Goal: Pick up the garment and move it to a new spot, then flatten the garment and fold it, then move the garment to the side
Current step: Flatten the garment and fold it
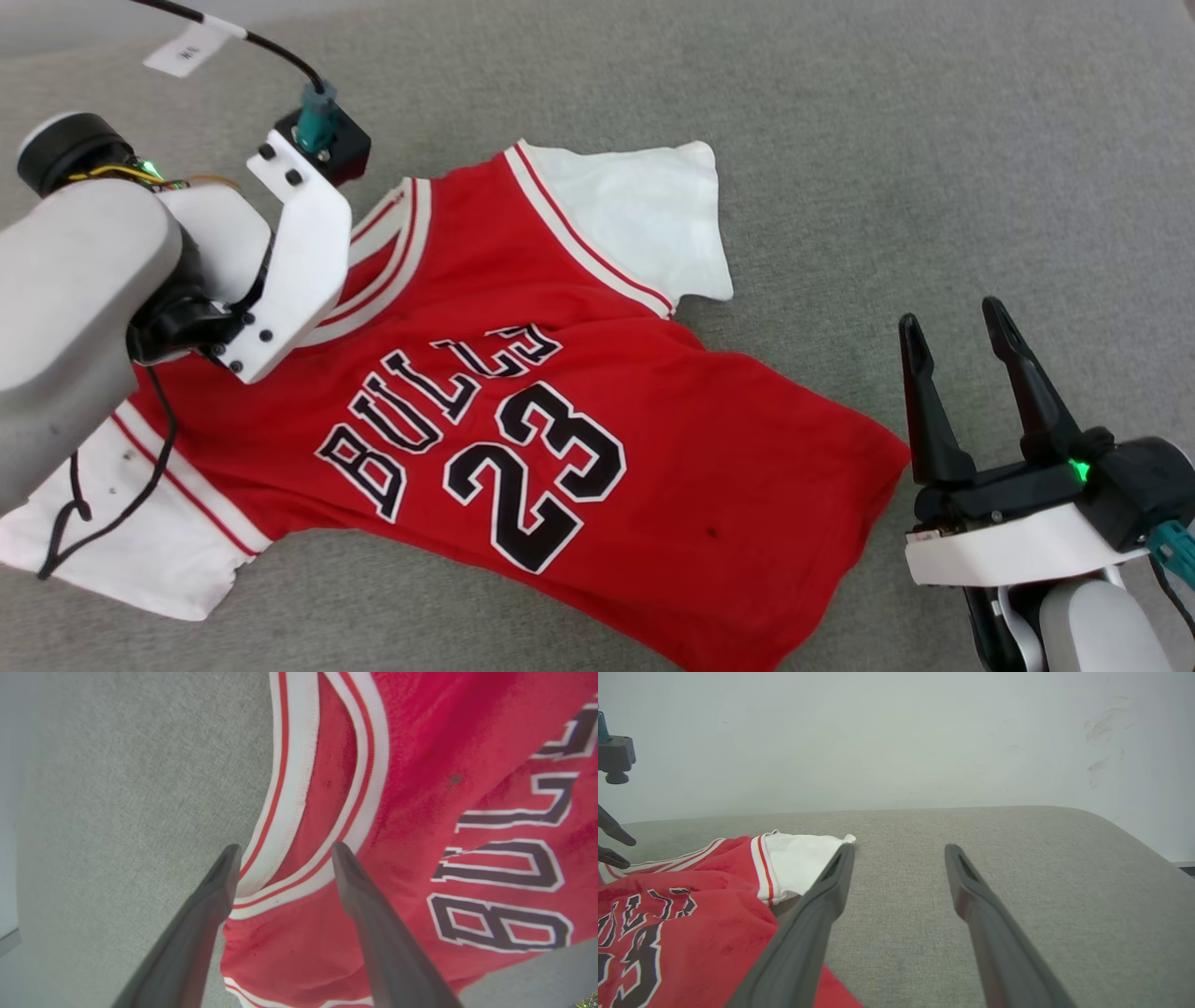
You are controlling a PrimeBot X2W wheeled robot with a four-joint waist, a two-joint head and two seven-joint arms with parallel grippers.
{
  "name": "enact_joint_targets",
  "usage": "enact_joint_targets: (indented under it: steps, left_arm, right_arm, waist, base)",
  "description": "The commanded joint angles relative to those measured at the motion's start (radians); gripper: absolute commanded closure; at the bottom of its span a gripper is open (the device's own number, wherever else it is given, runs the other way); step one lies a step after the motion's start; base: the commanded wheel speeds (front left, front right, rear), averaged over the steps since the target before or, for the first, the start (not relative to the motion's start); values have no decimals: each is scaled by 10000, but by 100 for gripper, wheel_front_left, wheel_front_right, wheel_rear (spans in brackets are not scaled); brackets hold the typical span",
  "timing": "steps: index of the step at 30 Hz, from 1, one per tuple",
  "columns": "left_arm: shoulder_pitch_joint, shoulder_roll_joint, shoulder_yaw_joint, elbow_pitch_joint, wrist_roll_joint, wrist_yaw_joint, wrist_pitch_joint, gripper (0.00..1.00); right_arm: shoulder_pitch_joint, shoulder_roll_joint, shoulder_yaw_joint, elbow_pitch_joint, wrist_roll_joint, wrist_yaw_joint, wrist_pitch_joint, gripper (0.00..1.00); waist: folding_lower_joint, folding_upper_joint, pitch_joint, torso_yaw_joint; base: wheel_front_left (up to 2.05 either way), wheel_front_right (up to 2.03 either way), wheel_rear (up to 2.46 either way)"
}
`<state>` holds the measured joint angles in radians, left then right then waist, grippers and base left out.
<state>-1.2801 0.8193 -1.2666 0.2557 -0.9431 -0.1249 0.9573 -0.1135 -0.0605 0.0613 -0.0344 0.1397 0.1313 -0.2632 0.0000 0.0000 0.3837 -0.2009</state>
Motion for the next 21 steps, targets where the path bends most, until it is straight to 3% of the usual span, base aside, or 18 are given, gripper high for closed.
enact_joint_targets:
  steps: [1,13,14,15,21]
  left_arm:
    - [130,-114,-74,79,81,-35,200,0]
    - [1091,-84,-314,-406,484,-38,1257,0]
    - [1135,-75,-324,-445,500,-38,1243,54]
    - [1165,-74,-330,-474,514,-39,1176,100]
    - [581,-132,-196,-667,442,-30,153,100]
  right_arm:
    - [-250,56,67,-58,3,-11,-21,0]
    - [-581,98,160,-65,35,-11,-21,0]
    - [-589,101,146,-51,36,-11,-21,0]
    - [-591,104,138,-37,36,-11,-21,0]
    - [-502,111,171,38,39,-11,-21,0]
  waist:
    - [0,0,370,-270]
    - [0,0,975,-584]
    - [0,0,977,-573]
    - [0,0,967,-555]
    - [0,0,663,-383]
  base:
    - [0,0,0]
    - [0,0,0]
    - [0,0,0]
    - [0,0,0]
    - [0,0,0]
